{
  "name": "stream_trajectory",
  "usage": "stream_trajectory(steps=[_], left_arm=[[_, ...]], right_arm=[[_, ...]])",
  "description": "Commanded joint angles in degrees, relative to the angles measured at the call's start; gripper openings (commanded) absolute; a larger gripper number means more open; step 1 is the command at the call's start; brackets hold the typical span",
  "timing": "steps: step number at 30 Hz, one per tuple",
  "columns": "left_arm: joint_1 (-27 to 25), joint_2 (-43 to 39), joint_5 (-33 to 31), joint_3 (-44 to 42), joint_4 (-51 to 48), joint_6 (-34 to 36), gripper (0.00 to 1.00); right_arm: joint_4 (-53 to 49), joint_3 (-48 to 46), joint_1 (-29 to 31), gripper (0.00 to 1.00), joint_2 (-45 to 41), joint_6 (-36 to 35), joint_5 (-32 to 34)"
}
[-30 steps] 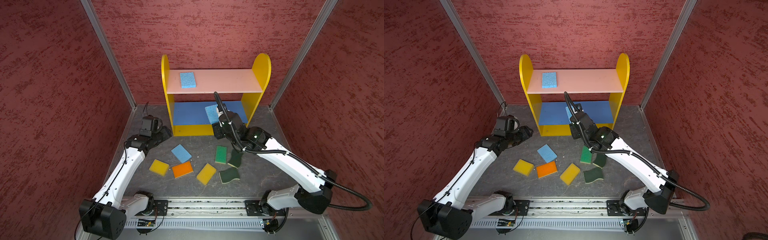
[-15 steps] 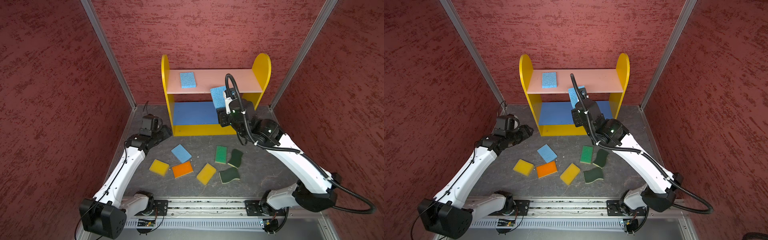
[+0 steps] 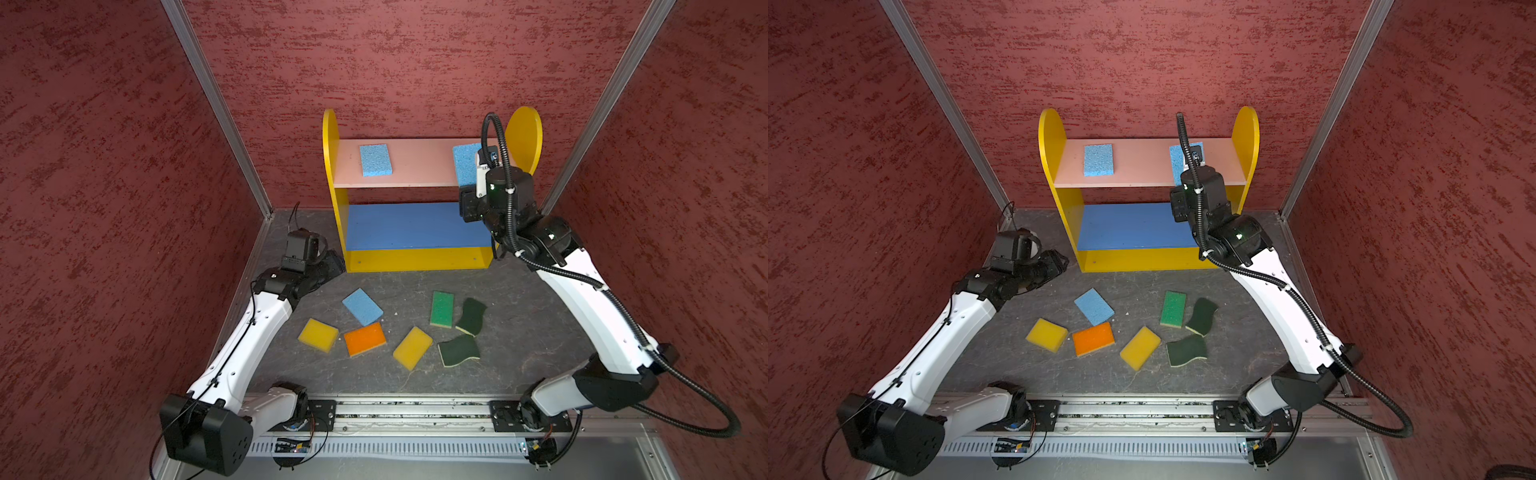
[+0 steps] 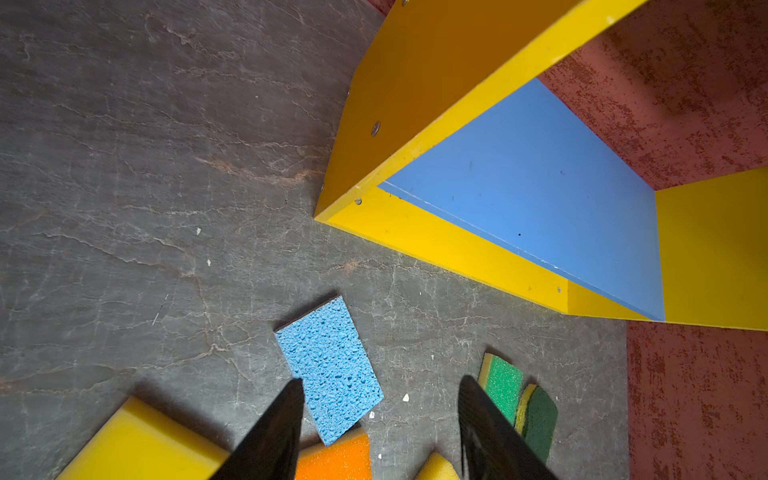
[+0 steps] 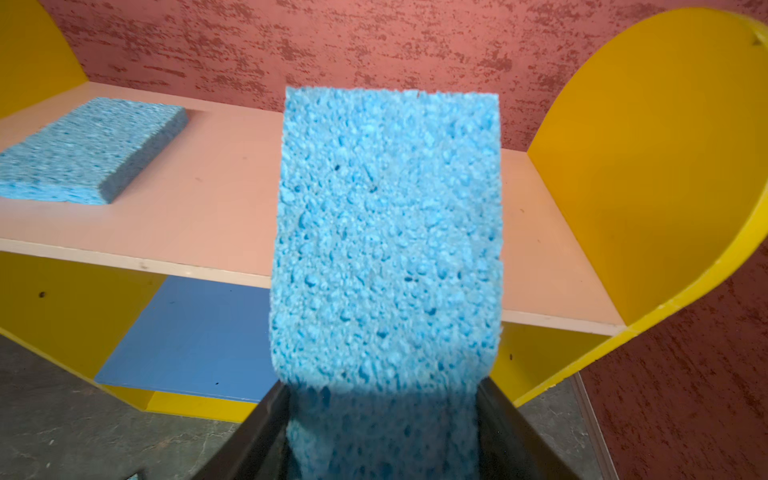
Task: Place and organize the cleaning sponges onto the shelf
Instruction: 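Lift the light blue sponge with the right gripper up toward the pink shelf, then lower the sponge onto the pink shelf beside the yellow side panel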
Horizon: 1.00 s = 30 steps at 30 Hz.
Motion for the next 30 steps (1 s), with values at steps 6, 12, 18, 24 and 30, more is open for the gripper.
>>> stream_trajectory(steps=[6, 12, 18, 24, 30], left_arm=[[-0.14, 0.58, -1.2, 1.38, -0.2, 0.0, 0.6], [-0.17, 1.39, -1.16, 1.27, -0.03, -0.02, 0.6], [-0.15, 2.01, -1.22, 1.27, 0.15, 0.2, 0.6], [-0.15, 2.79, -1.16, 0.89, 0.76, 0.26, 0.6], [-0.15, 4.15, -0.94, 0.63, 1.79, 0.24, 0.6]], right_arm=[[1.12, 6.29, -6.98, 0.64, 4.44, -2.47, -5.92], [0.77, 8.89, -9.62, 0.64, 7.17, -2.38, -8.01], [-0.43, 12.19, -11.58, 0.64, 9.99, -2.2, -8.98], [-2.23, 15.66, -12.93, 0.64, 13.11, -2.29, -8.78], [-2.69, 17.75, -13.75, 0.64, 15.25, -3.07, -8.55]])
